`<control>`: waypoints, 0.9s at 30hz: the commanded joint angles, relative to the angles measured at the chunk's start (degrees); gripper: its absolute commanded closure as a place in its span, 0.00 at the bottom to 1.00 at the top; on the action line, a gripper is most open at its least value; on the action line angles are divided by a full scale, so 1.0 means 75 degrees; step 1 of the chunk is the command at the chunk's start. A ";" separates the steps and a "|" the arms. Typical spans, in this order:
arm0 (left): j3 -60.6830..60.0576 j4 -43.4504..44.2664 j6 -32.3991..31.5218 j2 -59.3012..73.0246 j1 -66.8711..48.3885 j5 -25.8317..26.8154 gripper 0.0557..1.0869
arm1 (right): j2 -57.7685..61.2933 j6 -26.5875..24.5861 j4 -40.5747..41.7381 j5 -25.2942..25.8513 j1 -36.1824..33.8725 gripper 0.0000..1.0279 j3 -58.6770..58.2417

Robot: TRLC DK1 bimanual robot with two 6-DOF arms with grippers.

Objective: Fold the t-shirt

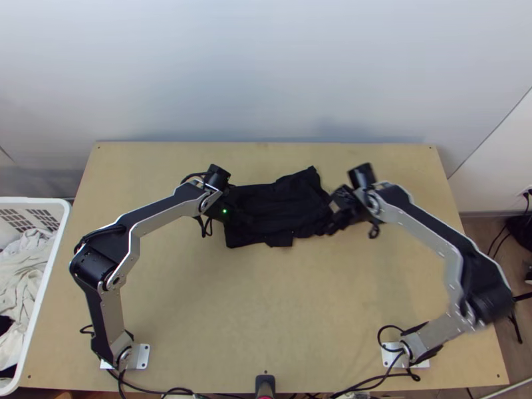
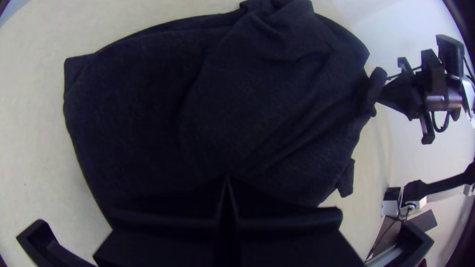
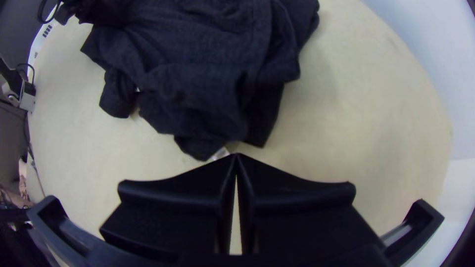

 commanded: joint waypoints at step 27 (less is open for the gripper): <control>0.1010 -0.2678 0.0291 -0.2908 0.0703 0.0064 0.04 | 0.2670 0.0899 -0.2670 -0.2001 -0.1253 0.16 0.4823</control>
